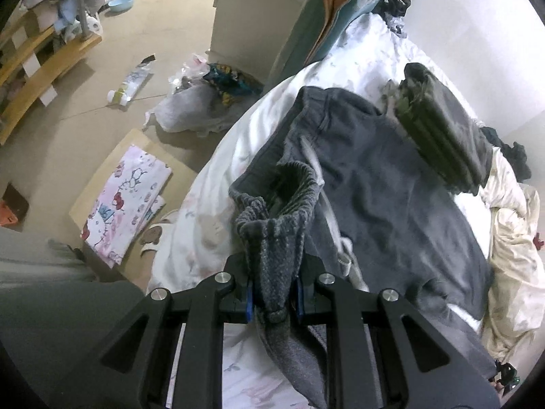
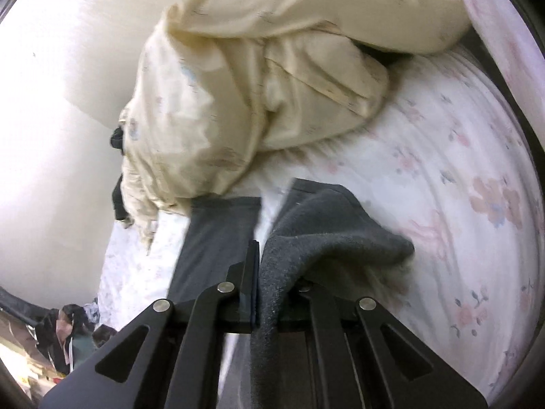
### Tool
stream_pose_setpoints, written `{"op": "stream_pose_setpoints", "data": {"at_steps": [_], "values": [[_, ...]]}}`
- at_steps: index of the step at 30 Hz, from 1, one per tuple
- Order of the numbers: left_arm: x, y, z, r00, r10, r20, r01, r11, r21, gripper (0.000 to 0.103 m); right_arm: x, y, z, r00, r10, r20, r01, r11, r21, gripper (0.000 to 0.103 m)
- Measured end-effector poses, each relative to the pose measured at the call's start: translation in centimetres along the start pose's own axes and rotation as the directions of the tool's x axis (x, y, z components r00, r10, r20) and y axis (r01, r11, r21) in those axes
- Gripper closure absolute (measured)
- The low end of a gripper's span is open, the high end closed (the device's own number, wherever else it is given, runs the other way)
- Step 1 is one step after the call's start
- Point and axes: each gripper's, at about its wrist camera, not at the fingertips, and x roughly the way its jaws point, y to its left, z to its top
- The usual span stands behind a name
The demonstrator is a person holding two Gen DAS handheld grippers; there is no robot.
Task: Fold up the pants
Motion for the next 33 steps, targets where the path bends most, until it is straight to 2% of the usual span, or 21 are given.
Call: {"op": "stream_pose_setpoints", "data": {"at_steps": [7,10,12,17,23,29,31,33], "values": [[0.3,-2.0,3.4,1.0,-0.003,-0.004,0.003,1.0,0.031,0.089,1.7,4.1,1.0,0.999,0.032,-0.014,-0.034,0.994,-0.106,0.098],[1.7,-3.6,5.3,0.999,0.02,-0.039,-0.016,0.995,0.1,0.089,2.5,6.1,1.3,0.998,0.056,-0.035,-0.061,0.985,-0.163,0.098],[2.3,-4.1,6.3,0.998,0.032,-0.047,-0.026,0.993,0.114,0.089,3.5,8.0,1.4,0.997,0.041,-0.061,-0.054,0.972,-0.229,0.098],[3.2,-6.3,8.9,0.999,0.042,-0.011,-0.039,0.983,0.18,0.089,6.1,11.3,1.8,0.996,0.018,-0.087,-0.045,0.944,-0.327,0.099],[5.8,-8.8,12.4,0.998,0.057,0.004,-0.057,0.974,0.217,0.089,11.1,18.2,1.2,0.995,-0.046,-0.091,-0.005,0.87,-0.494,0.099],[10.8,-12.6,17.2,0.993,0.112,0.024,-0.114,0.952,0.283,0.089,21.4,25.2,-1.3,0.976,-0.202,-0.08,0.098,0.738,-0.668,0.099],[12.6,-13.7,18.4,0.989,0.143,0.037,-0.147,0.94,0.309,0.089,24.6,26.2,-2.5,0.965,-0.252,-0.077,0.127,0.699,-0.704,0.099],[13.9,-14.0,19.3,0.987,0.156,0.036,-0.16,0.944,0.289,0.088,27.8,27.1,-4.0,0.955,-0.285,-0.084,0.138,0.676,-0.724,0.099]]}}
